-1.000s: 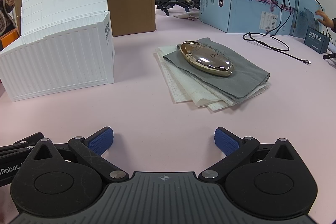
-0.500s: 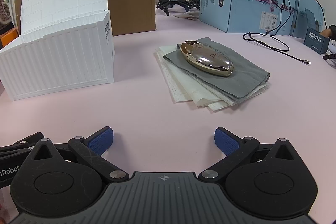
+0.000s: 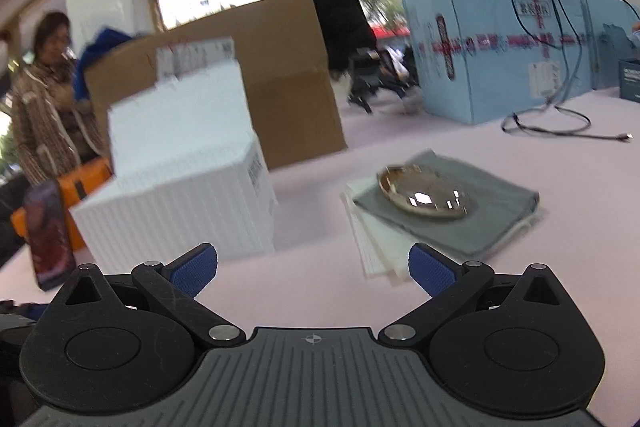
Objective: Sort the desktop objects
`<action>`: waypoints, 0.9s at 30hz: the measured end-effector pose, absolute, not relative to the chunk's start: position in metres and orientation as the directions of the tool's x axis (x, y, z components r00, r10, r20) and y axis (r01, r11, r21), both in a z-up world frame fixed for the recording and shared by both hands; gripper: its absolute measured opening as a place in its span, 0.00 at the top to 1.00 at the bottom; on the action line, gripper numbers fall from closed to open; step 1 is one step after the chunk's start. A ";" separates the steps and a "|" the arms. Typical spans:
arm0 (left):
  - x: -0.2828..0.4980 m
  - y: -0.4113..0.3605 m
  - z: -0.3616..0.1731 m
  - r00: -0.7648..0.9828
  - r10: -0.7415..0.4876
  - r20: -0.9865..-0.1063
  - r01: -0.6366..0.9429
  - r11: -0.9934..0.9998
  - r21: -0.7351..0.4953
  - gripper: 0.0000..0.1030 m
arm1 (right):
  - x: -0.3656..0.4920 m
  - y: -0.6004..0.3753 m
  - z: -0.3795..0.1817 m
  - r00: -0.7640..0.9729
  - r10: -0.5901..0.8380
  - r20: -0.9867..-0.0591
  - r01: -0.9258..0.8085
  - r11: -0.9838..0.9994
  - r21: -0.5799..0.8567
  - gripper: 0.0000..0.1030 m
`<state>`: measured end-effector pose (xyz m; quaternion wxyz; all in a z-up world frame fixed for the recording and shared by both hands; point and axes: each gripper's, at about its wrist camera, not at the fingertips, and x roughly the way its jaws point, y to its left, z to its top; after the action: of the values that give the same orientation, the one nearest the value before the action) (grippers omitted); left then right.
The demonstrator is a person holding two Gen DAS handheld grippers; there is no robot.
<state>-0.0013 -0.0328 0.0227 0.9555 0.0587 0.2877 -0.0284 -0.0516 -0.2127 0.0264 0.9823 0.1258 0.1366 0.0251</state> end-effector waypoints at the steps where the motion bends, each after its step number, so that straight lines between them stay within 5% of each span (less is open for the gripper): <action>1: 0.001 -0.039 0.029 0.842 -0.026 -0.538 0.097 0.990 0.104 0.00 | -0.056 -0.218 0.032 0.979 0.087 -0.186 -0.042 0.971 0.235 0.00; 5: 0.012 -0.070 0.056 0.879 -0.096 -0.467 0.158 0.983 0.096 0.00 | -0.057 -0.228 0.056 0.994 -0.036 -0.100 0.041 0.998 0.051 0.00; 13: 0.053 -0.132 0.101 0.878 -0.228 -0.421 0.261 0.965 0.021 0.00 | -0.031 -0.306 0.074 0.987 -0.133 -0.088 0.135 0.991 0.020 0.00; 18: 0.083 -0.155 0.115 0.804 -0.374 -0.463 0.368 0.924 -0.107 0.00 | -0.017 -0.337 0.068 0.993 -0.067 -0.097 0.062 0.997 -0.054 0.00; 27: 0.136 -0.198 0.084 0.633 -0.526 -0.568 0.503 0.837 -0.214 0.00 | 0.018 -0.361 0.030 0.977 0.096 -0.191 -0.094 0.995 0.019 0.00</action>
<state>0.1361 -0.1985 0.0836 0.9035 -0.0178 0.3197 -0.2848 0.0179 -0.3610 0.0300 0.9942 0.0049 0.0964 0.0479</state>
